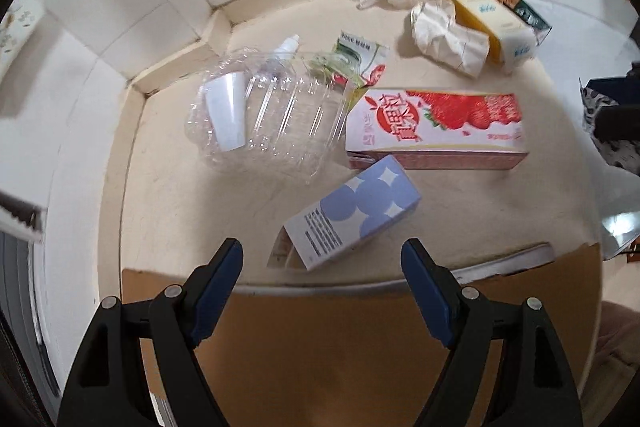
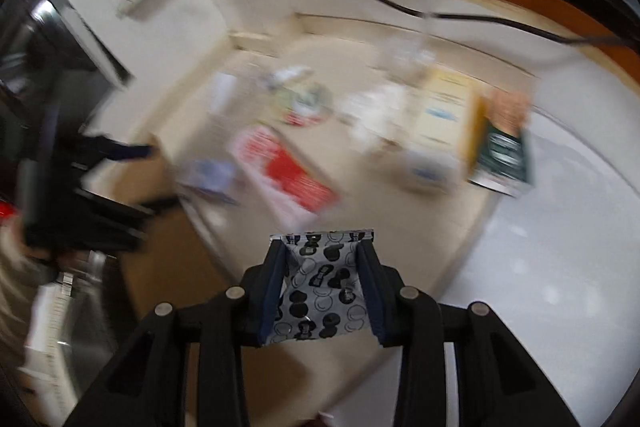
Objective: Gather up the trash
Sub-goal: 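Grasp the black-and-white wrapper with the right gripper, then grasp the blue-and-white carton with the left gripper while the right gripper holds the wrapper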
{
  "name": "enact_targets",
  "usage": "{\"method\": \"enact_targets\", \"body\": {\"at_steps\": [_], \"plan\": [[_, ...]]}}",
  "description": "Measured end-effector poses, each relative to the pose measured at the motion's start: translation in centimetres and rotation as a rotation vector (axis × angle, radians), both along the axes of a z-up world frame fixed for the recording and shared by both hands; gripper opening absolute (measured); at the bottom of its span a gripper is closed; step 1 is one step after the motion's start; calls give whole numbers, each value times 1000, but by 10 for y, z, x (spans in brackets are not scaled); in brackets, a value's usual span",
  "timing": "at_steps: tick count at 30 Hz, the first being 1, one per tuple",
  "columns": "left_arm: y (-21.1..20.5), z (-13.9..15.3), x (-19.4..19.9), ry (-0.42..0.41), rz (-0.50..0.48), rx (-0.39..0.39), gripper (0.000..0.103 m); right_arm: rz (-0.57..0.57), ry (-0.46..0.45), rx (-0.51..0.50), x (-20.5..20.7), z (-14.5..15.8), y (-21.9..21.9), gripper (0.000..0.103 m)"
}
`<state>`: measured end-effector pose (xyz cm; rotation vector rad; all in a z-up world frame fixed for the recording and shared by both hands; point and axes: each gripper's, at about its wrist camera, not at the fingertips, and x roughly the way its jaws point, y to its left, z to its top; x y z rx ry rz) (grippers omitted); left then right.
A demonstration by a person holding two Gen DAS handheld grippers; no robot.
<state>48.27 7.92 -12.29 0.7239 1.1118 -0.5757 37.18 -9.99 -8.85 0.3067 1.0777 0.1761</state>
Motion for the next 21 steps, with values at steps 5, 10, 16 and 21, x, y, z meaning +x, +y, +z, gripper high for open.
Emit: {"method": "enact_targets", "body": {"at_steps": [5,10,16,21], "plan": [[-1,-24,21,49,-9,18,80,49,26,44,26,-11,28,36],[-1,-40,34,114,-13,-19,80,47,59,39,37,-32,41,36],[-10,-52,35,132,-43,-34,80,-31,37,21,44,-39,28,36],[-17,-53,36,138,-28,-65,66,-90,6,-21,52,-37,17,36]]}}
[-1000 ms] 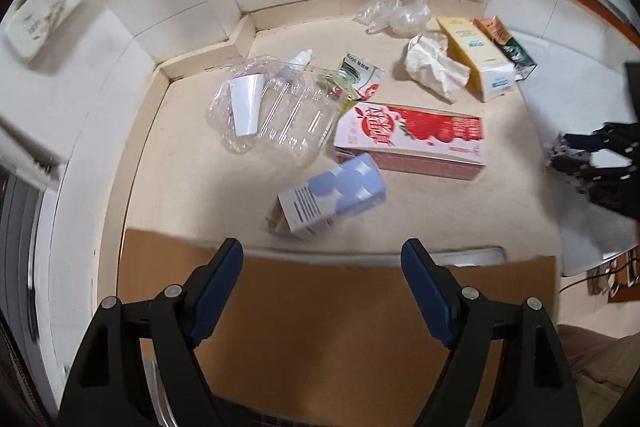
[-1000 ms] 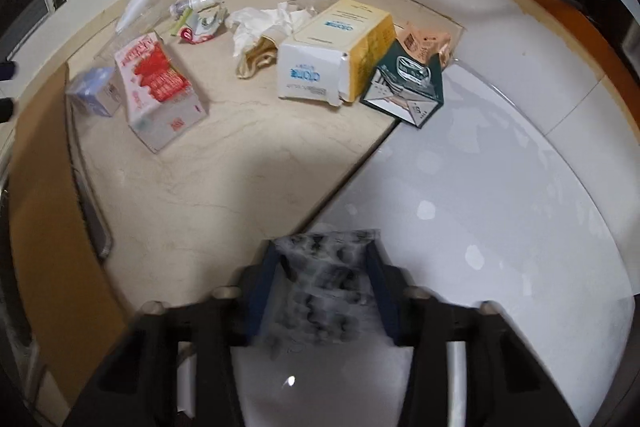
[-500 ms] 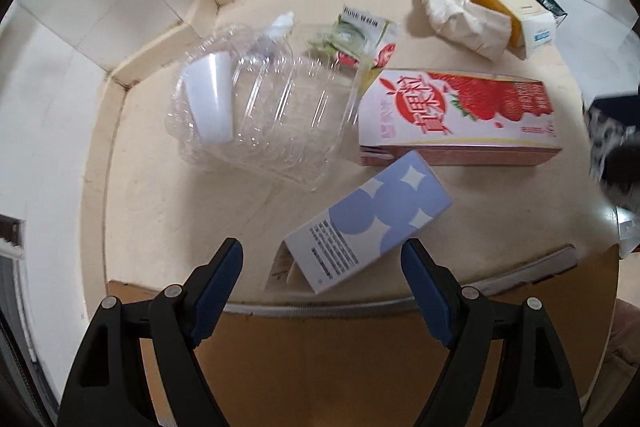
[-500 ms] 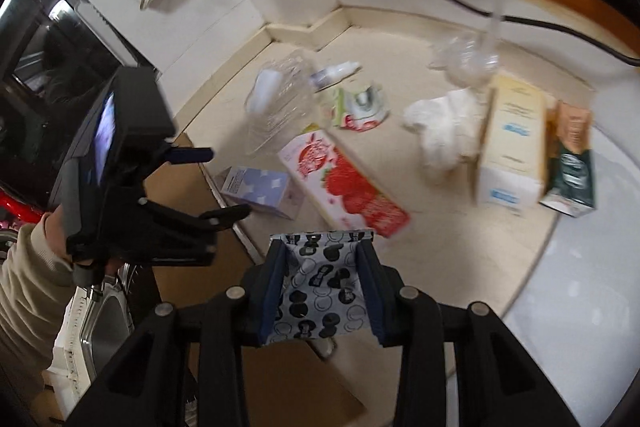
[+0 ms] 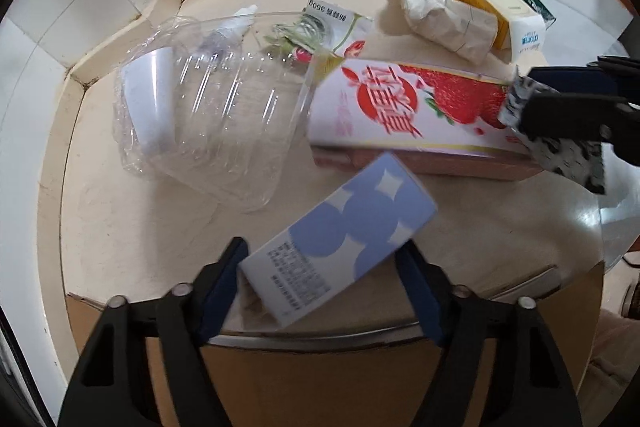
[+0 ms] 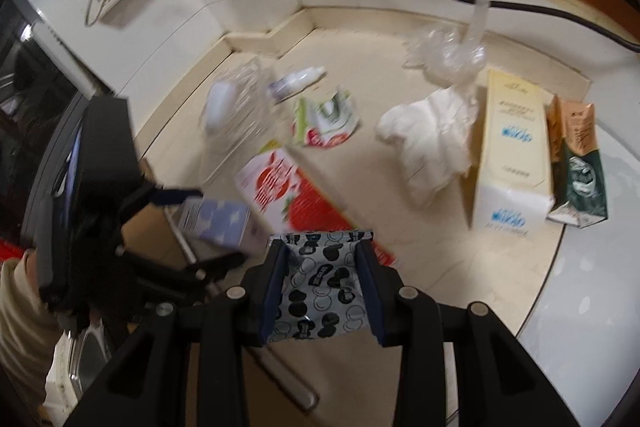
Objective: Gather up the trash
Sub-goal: 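Grasp the blue-and-white carton with the left gripper while the right gripper holds the wrapper, then carry the blue-and-white carton and wrapper down over the floor bin with both grippers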
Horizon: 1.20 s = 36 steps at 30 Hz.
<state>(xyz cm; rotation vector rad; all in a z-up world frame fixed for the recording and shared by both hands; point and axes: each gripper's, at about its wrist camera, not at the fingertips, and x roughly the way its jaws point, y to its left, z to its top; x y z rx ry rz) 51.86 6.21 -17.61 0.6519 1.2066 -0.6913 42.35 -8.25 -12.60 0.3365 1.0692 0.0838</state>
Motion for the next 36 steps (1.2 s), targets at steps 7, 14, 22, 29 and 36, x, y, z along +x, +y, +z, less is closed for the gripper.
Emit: {"method": "enact_targets", "body": {"at_steps": [7,14,22,29,36], "plan": [[-4,11,-7,-51,-7,-12,40,-13,-16,-27,-6,4,-2,36],[-10,39,-27,-139,-39,-54,38,-21,-27,-40,-23,10,-5,36],[-17,96,-76,-171,-19,-131,38,-35,-73,-59,-65,37,-13,36],[-26,140,-160,-156,41,-140,38,-14,-131,-66,-117,75,-22,36],[-44,172,-259,-174,117,-158,38,61,-197,-53,-191,114,-45,36]]}}
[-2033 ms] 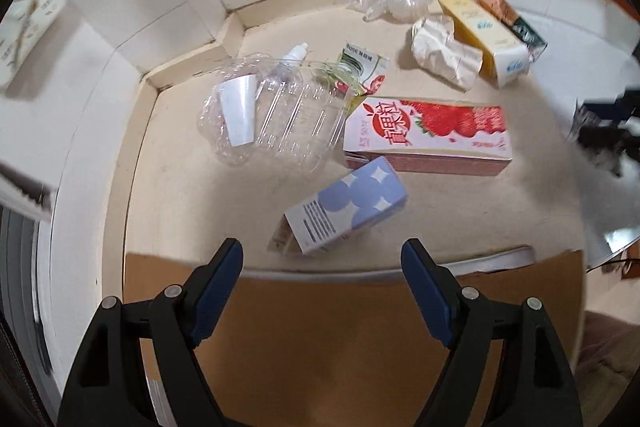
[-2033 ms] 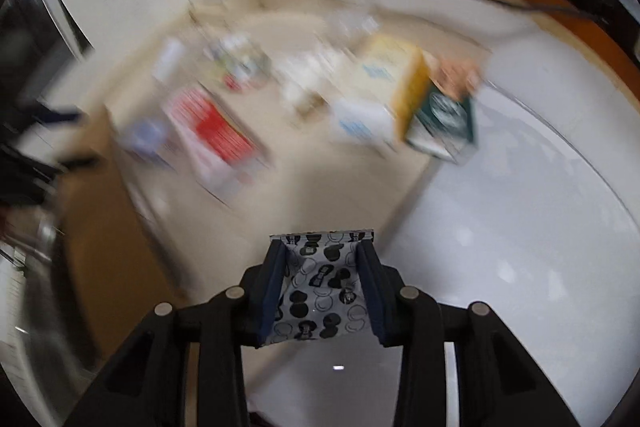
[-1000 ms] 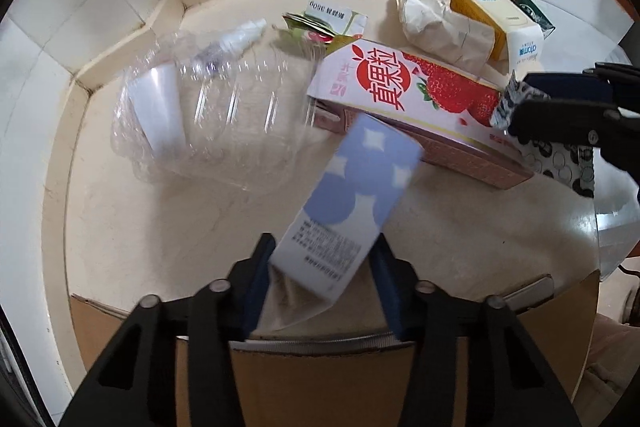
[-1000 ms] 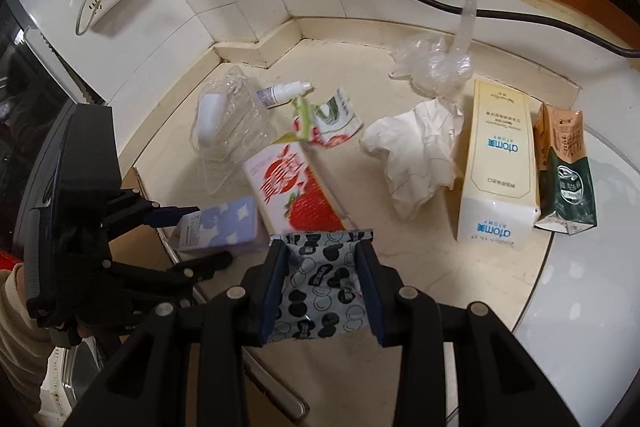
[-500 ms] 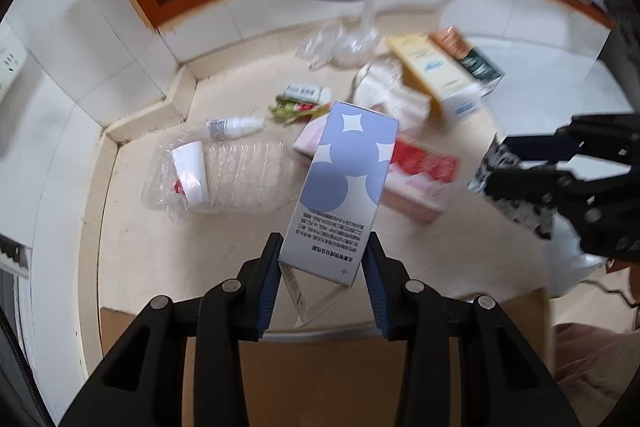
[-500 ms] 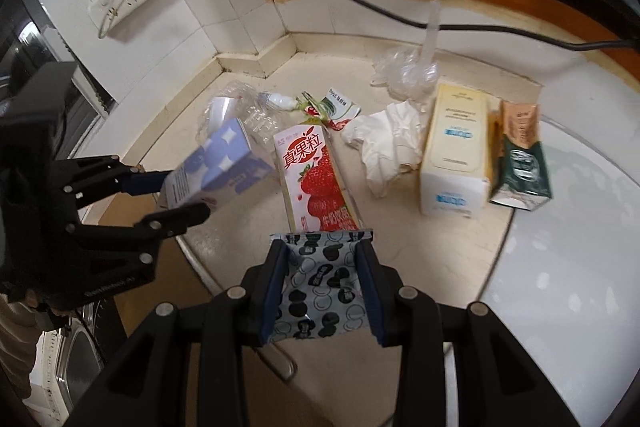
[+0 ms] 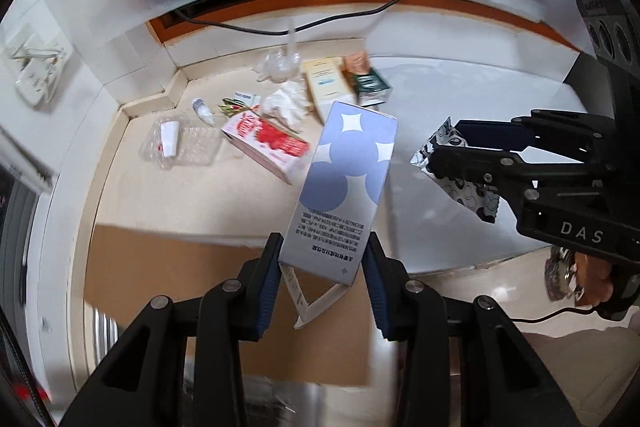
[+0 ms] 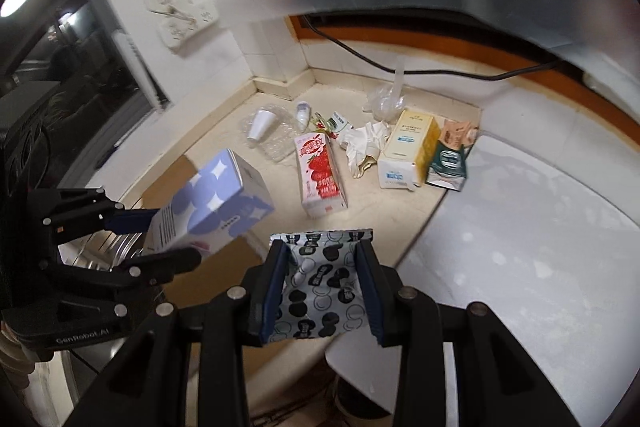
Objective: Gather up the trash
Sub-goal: 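Carry the blue-and-white carton and wrapper down over the floor bin with both grippers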
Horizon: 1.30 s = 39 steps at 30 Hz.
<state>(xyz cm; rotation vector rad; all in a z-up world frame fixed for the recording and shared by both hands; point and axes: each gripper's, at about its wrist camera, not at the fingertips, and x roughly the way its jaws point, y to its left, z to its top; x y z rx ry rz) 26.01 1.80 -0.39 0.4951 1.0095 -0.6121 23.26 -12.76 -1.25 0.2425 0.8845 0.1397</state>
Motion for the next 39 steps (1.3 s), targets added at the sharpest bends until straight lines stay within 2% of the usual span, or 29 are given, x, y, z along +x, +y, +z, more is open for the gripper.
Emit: {"method": "enact_targets", "body": {"at_steps": [4,9,15,21,26,28,31,36,39], "plan": [[-14,13,-58,-22,50,-12,38,59,-38,-6,-48,18,-15,36],[-29,20,-119,-37,124,-29,38,118,-67,4,-102,26,-31,36],[-43,11,-178,-15,195,-52,38,184,-52,15,-156,17,-45,36],[-49,-9,-223,19,250,-54,38,233,-4,28,-192,-2,-49,36],[-44,-39,-245,32,308,-31,38,221,52,58,-206,-31,-50,36],[-41,-60,-252,22,331,-5,38,214,81,63,-209,-46,-49,36],[-38,-90,-252,50,362,-2,38,207,113,55,-213,-75,-45,36],[-35,-159,-248,99,397,32,38,156,210,95,-210,-141,-43,36],[-33,-206,-241,127,413,52,38,127,266,84,-205,-186,-40,36]]}}
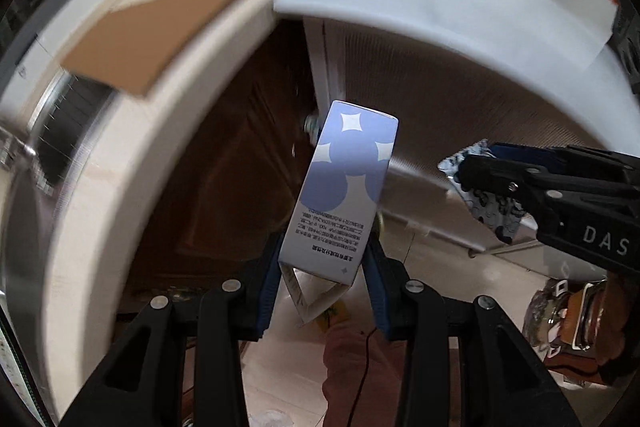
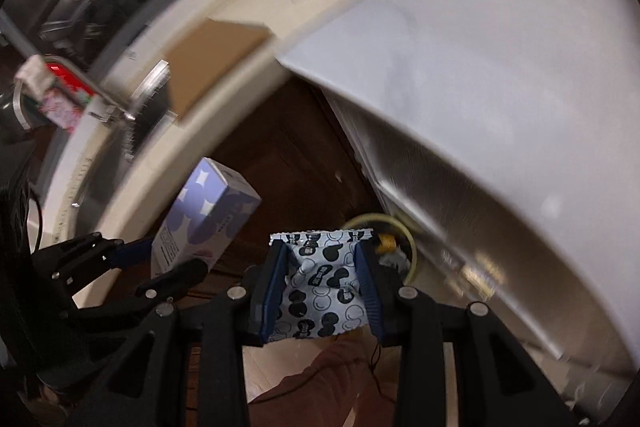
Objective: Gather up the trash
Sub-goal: 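Carry the blue-and-white carton and wrapper down over the floor bin with both grippers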
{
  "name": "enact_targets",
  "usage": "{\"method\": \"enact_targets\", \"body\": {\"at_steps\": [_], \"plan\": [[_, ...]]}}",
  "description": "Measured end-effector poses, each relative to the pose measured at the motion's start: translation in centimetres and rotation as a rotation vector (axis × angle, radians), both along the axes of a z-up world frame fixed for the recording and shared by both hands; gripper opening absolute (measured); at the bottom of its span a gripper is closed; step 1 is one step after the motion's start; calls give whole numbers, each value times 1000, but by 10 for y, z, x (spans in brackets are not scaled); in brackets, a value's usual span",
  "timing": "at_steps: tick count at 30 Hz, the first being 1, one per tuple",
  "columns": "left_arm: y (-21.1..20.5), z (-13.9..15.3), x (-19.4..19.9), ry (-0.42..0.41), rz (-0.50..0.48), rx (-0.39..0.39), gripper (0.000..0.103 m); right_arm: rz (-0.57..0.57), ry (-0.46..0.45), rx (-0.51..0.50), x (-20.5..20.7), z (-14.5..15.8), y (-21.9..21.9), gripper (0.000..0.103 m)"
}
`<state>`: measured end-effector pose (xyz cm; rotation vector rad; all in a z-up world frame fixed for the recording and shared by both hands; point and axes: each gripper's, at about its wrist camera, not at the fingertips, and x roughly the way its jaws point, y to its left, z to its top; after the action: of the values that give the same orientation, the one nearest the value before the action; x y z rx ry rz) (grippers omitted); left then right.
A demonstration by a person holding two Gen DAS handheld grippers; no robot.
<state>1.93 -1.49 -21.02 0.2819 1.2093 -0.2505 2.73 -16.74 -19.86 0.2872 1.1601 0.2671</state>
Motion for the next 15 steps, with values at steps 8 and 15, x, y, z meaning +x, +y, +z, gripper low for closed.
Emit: {"method": "enact_targets", "body": {"at_steps": [8,15], "plan": [[11,-156,42,118,66,-18,38,6,81,-36,28,-135,18,36],[21,-259,79,163,131,-20,53,31,137,-46,65,-250,37,37]]}}
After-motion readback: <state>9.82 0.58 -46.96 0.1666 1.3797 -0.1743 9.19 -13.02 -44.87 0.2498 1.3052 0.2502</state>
